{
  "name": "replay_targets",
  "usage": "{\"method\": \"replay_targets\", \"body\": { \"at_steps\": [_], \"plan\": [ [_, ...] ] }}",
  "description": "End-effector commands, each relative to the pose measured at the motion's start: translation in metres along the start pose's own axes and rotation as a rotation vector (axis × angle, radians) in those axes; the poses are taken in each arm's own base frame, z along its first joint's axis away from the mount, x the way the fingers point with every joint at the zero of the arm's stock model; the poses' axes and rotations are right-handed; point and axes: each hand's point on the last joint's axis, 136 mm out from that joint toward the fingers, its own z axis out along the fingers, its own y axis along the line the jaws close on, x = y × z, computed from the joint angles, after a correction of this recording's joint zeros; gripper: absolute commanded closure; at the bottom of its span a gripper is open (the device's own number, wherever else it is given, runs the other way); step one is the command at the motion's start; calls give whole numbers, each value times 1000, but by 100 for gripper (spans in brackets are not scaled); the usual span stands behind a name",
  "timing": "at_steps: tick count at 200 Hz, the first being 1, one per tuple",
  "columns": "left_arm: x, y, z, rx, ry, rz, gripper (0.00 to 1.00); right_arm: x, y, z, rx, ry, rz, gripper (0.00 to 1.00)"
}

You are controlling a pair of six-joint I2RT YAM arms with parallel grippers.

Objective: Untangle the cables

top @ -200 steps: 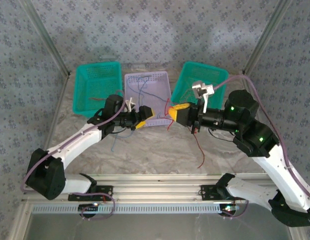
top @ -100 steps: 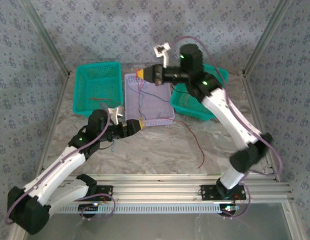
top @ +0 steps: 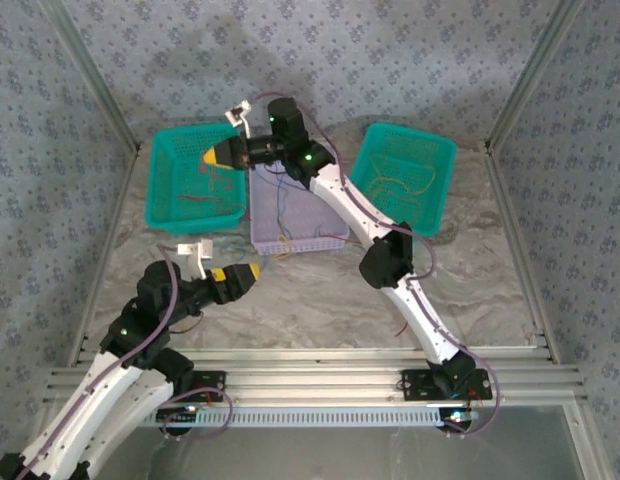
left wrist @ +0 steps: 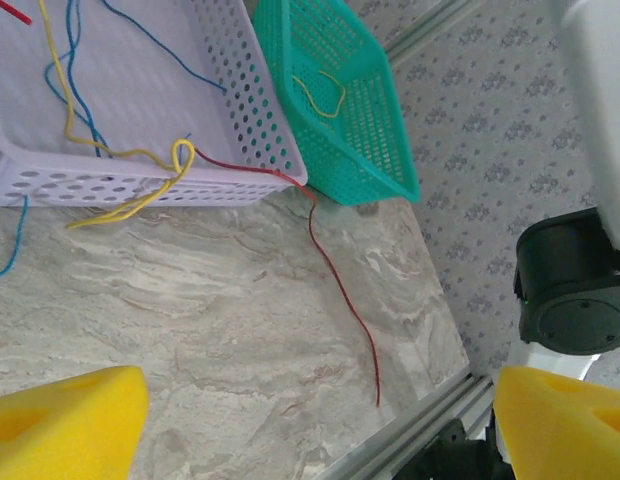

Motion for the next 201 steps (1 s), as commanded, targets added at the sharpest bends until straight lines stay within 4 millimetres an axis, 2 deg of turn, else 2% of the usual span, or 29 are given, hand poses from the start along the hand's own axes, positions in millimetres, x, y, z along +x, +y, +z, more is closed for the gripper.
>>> {"method": "replay_targets", "body": {
  "at_steps": [1, 18, 34, 46, 63, 89, 104, 125, 143, 157, 186, 201],
  "plan": [
    [7, 17, -1, -74, 12, 5, 9, 8, -23, 3, 10, 18, 42, 100],
    [7, 19, -1, -80, 10, 3, 8, 16, -64, 4, 78, 14, 116, 100],
    [5, 19, -1, -88, 10, 4, 7, 20, -88, 2, 123, 8, 146, 84],
    [4, 18, 0, -91, 10, 4, 7, 19, -95, -1, 149, 0, 144, 74],
    [4, 19, 2, -98, 17, -1, 6, 10, -87, -9, 148, -15, 129, 64],
    [2, 20, 6, -114, 28, -3, 4, -12, -54, -34, 199, -56, 13, 54],
    [-2, 20, 6, -126, 17, 1, 3, -18, -33, -50, 255, -69, -72, 49],
    [-10, 20, 6, -162, 8, 16, 1, -22, -26, -77, 366, -94, -153, 45],
    [-17, 19, 7, -184, 8, 17, 0, -16, -21, -93, 421, -77, -186, 43],
    [-23, 20, 6, -202, -3, 19, 0, -3, -23, -103, 499, -39, -214, 42],
    [-41, 27, 2, -251, -51, -1, 0, 10, -25, -100, 532, -14, -233, 40],
    [-49, 33, -1, -273, -67, -36, 0, 28, -28, -108, 585, 61, -219, 43]
  ]
}}
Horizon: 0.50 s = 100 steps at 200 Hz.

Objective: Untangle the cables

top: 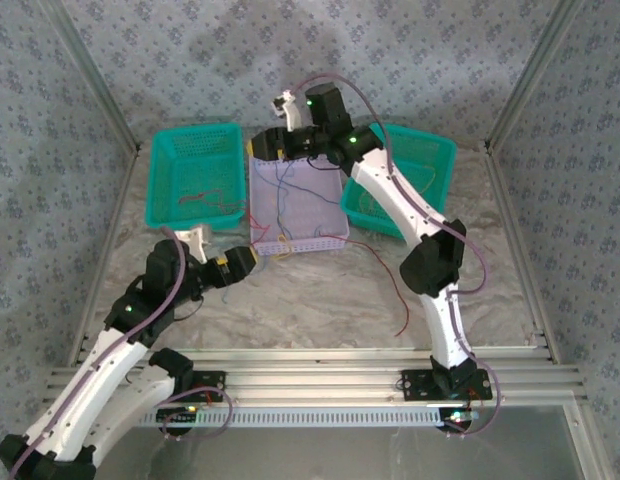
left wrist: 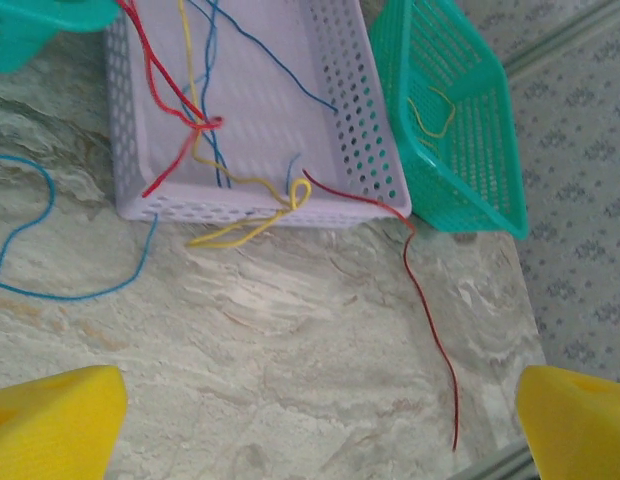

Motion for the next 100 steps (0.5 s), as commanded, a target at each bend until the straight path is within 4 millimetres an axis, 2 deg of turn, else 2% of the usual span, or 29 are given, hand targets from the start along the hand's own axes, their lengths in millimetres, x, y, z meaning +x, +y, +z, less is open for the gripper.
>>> {"method": "replay_targets", "body": {
  "at_steps": [1, 21, 32, 41, 51, 72, 100],
  "plan": [
    [-19, 5, -9, -42, -44, -21, 0, 44, -21, 4, 103, 154, -24, 43],
    [-25, 14, -13, -67, -52, -60, 0, 64, -35, -15, 231, 146, -66, 43],
    [-28, 21, -15, -84, -60, -79, 0, 84, -39, -23, 275, 160, -91, 42],
    [-28, 26, -14, -97, -55, -94, 0, 89, -41, -28, 305, 156, -113, 42],
    [-29, 31, -11, -110, -44, -119, 0, 106, -47, -37, 351, 186, -125, 42],
    [-29, 40, 3, -119, 0, -170, 0, 132, -38, -47, 372, 217, -186, 43],
    [-37, 49, 19, -174, 34, -200, 0, 177, -33, -45, 431, 287, -269, 42]
  ]
}}
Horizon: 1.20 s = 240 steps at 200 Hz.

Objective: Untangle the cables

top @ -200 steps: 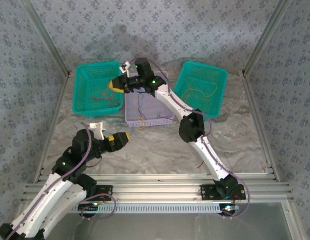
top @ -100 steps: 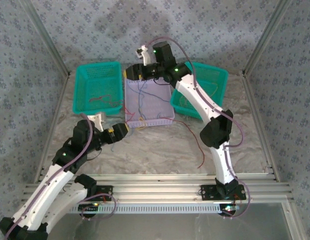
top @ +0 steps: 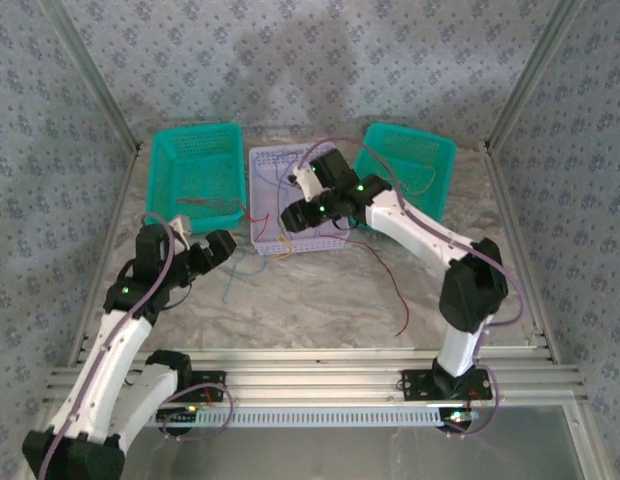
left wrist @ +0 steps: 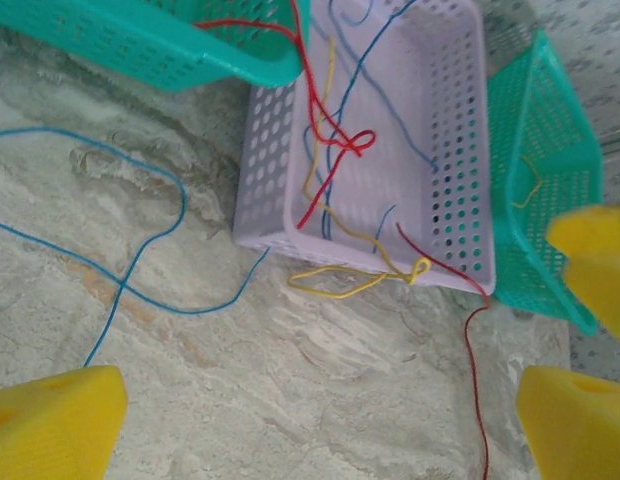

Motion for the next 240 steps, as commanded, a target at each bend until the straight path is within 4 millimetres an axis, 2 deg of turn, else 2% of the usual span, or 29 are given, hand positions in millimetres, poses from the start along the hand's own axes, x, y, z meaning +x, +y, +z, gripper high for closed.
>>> {"method": "replay_targets", "body": {
  "at_steps": [1, 11, 27, 55, 86, 132, 169, 189, 205, 240],
  "plan": [
    [-10, -9, 7, -1, 27, -22, 0, 9, 13, -5, 87, -34, -139, 42],
    [-16, -10, 12, -19, 27, -23, 0, 19, 18, 2, 115, -20, -172, 42],
    [-28, -11, 18, -47, 14, -26, 1, 28, 15, 16, 166, -8, -180, 42],
    [-48, -10, 33, -119, 3, -19, 2, 26, 4, 34, 236, -17, -170, 43],
    [-60, -4, 51, -206, 5, -12, 2, 16, -13, 40, 364, -33, -188, 43],
    [-64, 4, 84, -294, 43, 2, 3, 15, -4, 58, 334, -16, -208, 44],
    [-70, 5, 100, -323, 40, 8, 3, 25, 6, 74, 265, 16, -191, 48],
    [-69, 8, 110, -337, 56, 4, 3, 31, 7, 79, 241, 39, -171, 56],
    [-68, 10, 117, -345, 65, -1, 3, 34, 6, 81, 235, 48, -156, 68],
    [-70, 14, 132, -378, 72, 9, 4, 23, 12, 71, 218, 27, -151, 88]
  ]
}}
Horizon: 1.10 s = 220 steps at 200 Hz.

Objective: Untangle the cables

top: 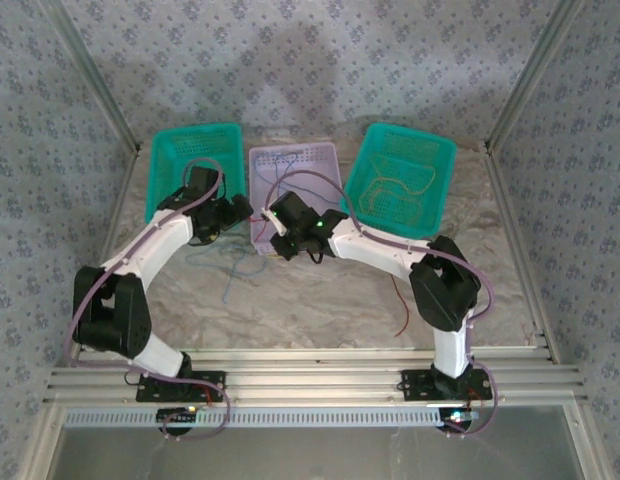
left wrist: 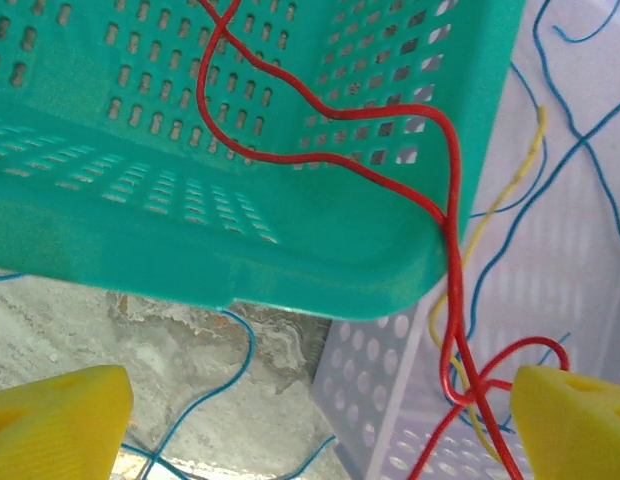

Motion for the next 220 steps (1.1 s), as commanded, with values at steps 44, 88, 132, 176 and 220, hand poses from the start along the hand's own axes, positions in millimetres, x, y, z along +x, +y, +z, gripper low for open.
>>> {"method": "replay_targets", "body": {
  "at_steps": [44, 88, 132, 176, 220],
  "plan": [
    [-22, -23, 14, -28, -29, 32, 7, -44, 1, -60, -25, -117, 5, 100],
    [-21, -31, 24, -46, -16, 70, 19, -66, -19, -137, 29, -261, 17, 100],
    [-17, -29, 16, -64, -26, 93, 24, -62, -59, -189, 91, -343, 77, 100],
    [-17, -38, 6, -58, -35, 117, 28, -43, -177, -218, 257, -395, 374, 100],
    [-18, -58, -9, -68, -66, 173, 24, -21, -260, -197, 348, -361, 575, 100]
  ]
}}
